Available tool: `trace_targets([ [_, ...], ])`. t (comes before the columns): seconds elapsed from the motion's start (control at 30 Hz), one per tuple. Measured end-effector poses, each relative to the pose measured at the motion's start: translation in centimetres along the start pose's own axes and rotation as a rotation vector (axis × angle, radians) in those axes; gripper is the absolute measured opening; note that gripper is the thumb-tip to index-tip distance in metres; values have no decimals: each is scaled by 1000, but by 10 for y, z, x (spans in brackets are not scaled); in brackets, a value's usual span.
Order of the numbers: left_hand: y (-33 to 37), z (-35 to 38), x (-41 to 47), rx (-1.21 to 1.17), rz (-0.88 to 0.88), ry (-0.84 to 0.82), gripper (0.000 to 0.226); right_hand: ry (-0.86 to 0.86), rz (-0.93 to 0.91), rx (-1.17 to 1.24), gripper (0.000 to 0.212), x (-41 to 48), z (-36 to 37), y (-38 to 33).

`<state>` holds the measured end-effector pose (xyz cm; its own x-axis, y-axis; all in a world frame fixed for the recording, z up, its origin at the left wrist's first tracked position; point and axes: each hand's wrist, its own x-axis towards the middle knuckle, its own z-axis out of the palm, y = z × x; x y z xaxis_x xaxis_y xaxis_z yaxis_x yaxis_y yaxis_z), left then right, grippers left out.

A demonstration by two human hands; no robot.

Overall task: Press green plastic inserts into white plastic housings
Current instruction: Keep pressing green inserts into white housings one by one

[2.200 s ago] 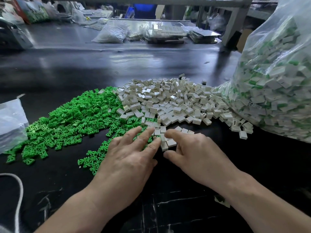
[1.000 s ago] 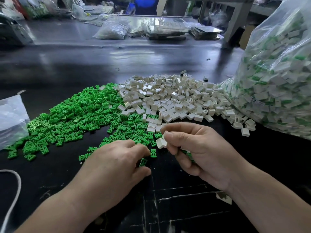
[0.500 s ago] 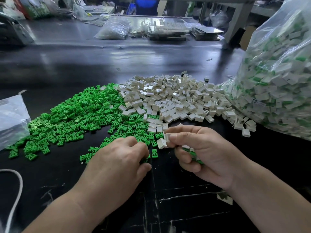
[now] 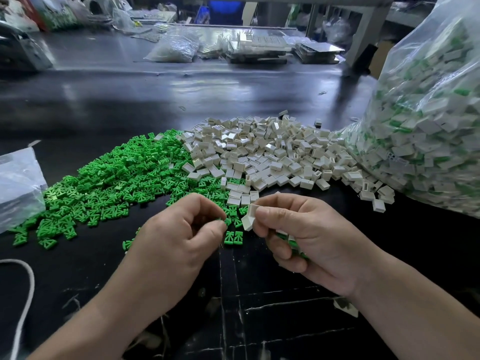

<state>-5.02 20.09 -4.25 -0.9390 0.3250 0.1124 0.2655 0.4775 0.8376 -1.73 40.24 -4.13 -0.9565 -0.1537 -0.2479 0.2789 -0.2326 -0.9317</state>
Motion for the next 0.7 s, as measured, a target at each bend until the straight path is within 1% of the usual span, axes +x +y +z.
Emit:
trace_targets([
  [0.1,2,1,1,-384,-70,-32,5,-29,-45,-57,16,-1,3,1],
  [0.17,3,3,2,-613,-110,-31,19,-33,-95,-106,13,-2,4,3],
  [0.23,5,5,2,-732,-140,-36,24,-33,-140,-155,14,-2,5,5],
  [0.4,5,12,-1,-781,-151,-23,25,-14,-199,-197,17,-3,8,9],
  [0.53,4,14,-3,-728,-101,9,23,-5,-267,-227,20,-5,8,9],
  [0.7,3,20,-6,-627,-17,97,18,-2,-350,-270,13,-6,10,11],
])
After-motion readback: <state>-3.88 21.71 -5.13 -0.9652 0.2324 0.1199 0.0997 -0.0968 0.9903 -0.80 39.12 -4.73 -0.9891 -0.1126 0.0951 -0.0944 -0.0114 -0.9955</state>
